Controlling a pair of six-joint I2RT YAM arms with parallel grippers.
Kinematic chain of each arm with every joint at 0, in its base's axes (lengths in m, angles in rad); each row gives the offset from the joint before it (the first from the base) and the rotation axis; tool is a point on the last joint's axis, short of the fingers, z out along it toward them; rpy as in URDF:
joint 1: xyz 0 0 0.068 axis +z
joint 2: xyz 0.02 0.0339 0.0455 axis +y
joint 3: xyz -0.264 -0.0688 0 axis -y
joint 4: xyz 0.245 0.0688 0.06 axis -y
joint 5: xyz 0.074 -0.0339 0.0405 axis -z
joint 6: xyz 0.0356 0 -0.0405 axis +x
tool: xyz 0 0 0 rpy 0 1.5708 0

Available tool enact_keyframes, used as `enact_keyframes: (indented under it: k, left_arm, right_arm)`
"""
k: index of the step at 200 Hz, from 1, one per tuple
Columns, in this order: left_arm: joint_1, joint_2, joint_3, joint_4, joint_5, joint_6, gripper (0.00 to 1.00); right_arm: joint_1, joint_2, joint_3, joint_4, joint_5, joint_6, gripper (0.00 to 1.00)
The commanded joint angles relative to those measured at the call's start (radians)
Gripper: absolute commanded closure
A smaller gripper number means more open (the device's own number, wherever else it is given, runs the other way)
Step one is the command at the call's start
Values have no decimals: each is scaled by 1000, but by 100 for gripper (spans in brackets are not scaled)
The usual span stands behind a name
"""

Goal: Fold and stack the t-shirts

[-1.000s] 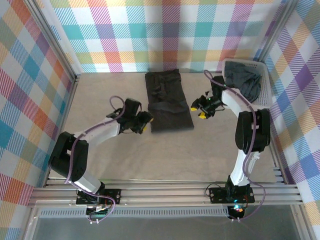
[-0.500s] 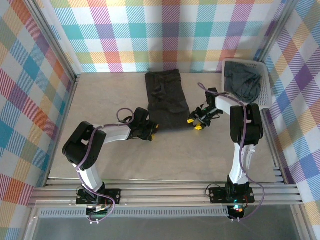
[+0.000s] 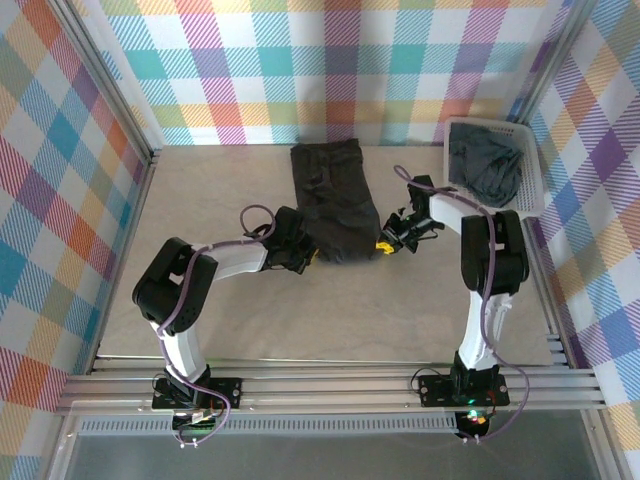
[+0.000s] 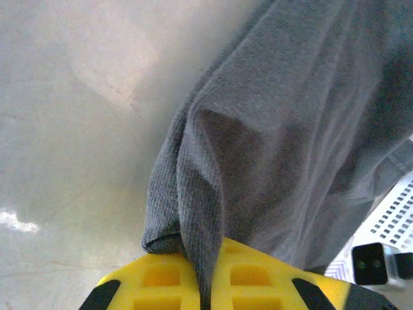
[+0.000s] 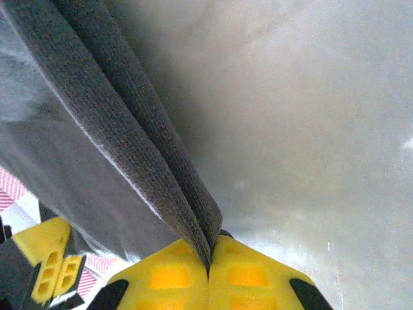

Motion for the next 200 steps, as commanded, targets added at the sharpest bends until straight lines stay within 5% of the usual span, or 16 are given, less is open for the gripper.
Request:
enact_keyframes:
  k: [1, 64, 115, 158, 200]
  left_arm:
    - [-7, -95, 36, -178, 37, 156, 100]
    - [-52, -441, -205, -305, 160, 238, 100]
    - [-91, -533, -64, -458, 143, 301, 100]
    - [-49, -467, 141, -514, 59, 292, 100]
    - [52, -188, 419, -530, 84, 278, 100]
  right_arm:
    - [16, -111, -84, -19, -50, 28, 100]
    - [93, -425, -361, -107, -109, 53, 100]
    - [97, -589, -269, -294, -89, 110, 100]
    - [68, -458, 29, -444, -17, 123, 100]
    - [-3, -179, 383, -451, 19, 132, 100]
